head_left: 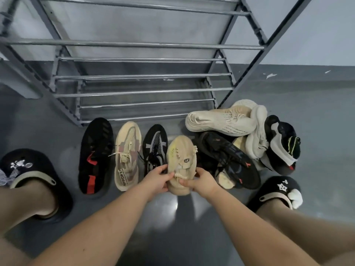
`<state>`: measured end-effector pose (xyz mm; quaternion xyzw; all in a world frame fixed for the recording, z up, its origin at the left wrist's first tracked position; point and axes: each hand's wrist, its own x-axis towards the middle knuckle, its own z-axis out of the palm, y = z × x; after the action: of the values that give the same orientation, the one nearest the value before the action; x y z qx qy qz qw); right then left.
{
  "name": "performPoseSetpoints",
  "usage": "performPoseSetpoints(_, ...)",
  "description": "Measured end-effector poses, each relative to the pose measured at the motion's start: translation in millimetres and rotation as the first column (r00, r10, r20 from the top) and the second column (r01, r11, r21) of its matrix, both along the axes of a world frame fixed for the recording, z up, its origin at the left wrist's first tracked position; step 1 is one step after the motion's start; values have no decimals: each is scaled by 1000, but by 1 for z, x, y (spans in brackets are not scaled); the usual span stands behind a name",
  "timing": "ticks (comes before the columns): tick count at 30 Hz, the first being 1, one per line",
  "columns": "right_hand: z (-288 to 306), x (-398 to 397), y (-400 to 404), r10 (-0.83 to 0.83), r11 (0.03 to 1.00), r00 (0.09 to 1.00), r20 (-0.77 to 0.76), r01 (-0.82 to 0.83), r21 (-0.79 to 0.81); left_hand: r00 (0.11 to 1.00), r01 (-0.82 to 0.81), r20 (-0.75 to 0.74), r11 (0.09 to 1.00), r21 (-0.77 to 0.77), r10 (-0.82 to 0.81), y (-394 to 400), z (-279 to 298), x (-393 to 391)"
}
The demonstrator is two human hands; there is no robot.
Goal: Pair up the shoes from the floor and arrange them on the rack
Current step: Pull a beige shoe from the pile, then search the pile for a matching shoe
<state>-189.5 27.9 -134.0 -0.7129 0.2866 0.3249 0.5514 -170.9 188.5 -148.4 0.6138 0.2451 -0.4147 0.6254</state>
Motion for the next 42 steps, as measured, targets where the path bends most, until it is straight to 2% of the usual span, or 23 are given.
performPoseSetpoints(3,-4,-2,-5,8,1000,999,-38,-8,-10,996,83,8,996,43,-84,-6,-3,4)
performPoseSetpoints(5,-4,-5,-6,81,996,995,-63,-82,-21,984,174,19,980,101,-177,-7,-5,3)
performPoseSetpoints(9,2,-8,-1,227,972,967,-115,-233,-40,900,404,60,877,259,-432,-2,-5,-4)
performPoseSetpoints(12,11,-11,5,314,941,941,-122,-326,-90,829,493,98,801,340,-551,0,1,-9)
performPoseSetpoints(13,15,-12,7,373,912,919,-130,-389,-128,804,512,108,773,376,-585,0,3,-11)
performPoseSetpoints(15,19,-16,7,515,795,844,-148,-536,-284,737,546,135,701,459,-662,0,6,-15)
performPoseSetpoints(19,19,-27,-2,646,590,743,-174,-631,-503,545,603,108,478,639,-831,1,10,-24)
performPoseSetpoints(22,22,-30,-15,684,481,706,-186,-627,-613,423,598,98,360,716,-901,-5,17,-25)
performPoseSetpoints(25,32,-18,-30,690,419,702,-175,-585,-694,275,561,117,259,786,-954,-18,30,-15)
performPoseSetpoints(29,52,9,-55,680,349,711,-179,-529,-774,159,489,138,200,849,-978,-41,49,7)
performPoseSetpoints(31,59,22,-68,679,323,712,-180,-509,-798,146,467,152,203,860,-978,-52,56,17)
performPoseSetpoints(36,63,38,-98,674,329,718,-170,-499,-802,171,449,180,239,861,-969,-69,60,39)
performPoseSetpoints(39,50,36,-112,636,380,753,-171,-498,-779,206,464,170,249,850,-964,-72,56,48)
performPoseSetpoints(42,34,38,-121,573,480,808,-137,-467,-743,237,503,143,248,828,-961,-75,48,55)
